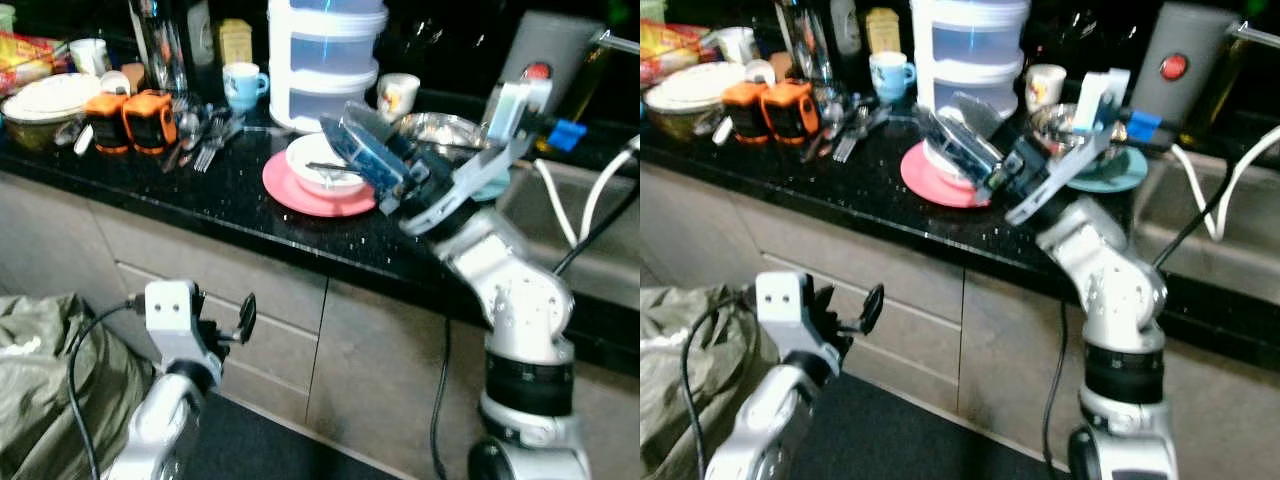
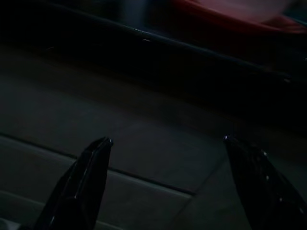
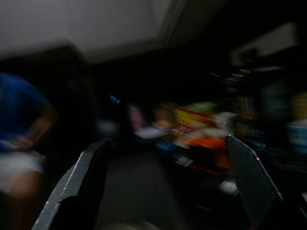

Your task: Kitchen organization

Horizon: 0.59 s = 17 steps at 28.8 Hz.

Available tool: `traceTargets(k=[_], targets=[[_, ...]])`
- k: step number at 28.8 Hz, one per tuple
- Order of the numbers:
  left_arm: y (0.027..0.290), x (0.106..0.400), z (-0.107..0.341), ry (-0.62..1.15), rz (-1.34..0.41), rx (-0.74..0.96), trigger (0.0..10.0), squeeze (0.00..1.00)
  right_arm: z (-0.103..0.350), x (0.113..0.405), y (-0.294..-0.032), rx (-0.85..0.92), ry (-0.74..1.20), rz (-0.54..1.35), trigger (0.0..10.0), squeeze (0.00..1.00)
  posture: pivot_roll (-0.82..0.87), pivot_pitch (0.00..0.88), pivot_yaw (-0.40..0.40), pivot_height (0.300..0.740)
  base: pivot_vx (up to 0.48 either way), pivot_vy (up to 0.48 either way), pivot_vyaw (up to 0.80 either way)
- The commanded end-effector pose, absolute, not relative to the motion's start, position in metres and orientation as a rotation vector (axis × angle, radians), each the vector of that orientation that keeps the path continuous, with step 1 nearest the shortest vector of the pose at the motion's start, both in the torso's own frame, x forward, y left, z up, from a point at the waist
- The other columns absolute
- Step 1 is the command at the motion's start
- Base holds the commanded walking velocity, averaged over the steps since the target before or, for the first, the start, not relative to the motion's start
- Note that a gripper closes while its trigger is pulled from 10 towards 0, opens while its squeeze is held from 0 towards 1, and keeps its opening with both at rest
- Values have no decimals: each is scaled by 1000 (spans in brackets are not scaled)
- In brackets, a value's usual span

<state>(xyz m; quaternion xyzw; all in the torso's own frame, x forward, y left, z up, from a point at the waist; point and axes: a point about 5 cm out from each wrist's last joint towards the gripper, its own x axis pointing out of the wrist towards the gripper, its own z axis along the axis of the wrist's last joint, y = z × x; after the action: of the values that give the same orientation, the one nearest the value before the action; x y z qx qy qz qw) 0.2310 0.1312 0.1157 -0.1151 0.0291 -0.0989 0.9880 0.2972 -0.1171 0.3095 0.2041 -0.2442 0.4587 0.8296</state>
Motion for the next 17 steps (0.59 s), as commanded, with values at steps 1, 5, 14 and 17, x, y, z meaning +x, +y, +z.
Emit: traceTargets(k=[1, 5, 14, 17], targets=[[119, 225, 118, 68, -258, -241, 10000, 0, 307, 299, -113, 303, -507, 945, 10000, 0, 147, 0, -1, 740, 390, 0, 0], [117, 224, 118, 72, -276, -240, 10000, 0, 294, 301, -101, 61, -459, 933, 10000, 0, 147, 0, -1, 740, 390, 0, 0], [107, 213, 113, 170, -416, -366, 10000, 0, 295, 296, -102, -251, -464, 950, 10000, 0, 146, 0, 7, 740, 41, 0, 0], [105, 209, 112, 191, -444, -390, 10000, 0, 301, 292, -109, -347, -469, 969, 10000, 0, 141, 0, 13, 740, 0, 0, 0]])
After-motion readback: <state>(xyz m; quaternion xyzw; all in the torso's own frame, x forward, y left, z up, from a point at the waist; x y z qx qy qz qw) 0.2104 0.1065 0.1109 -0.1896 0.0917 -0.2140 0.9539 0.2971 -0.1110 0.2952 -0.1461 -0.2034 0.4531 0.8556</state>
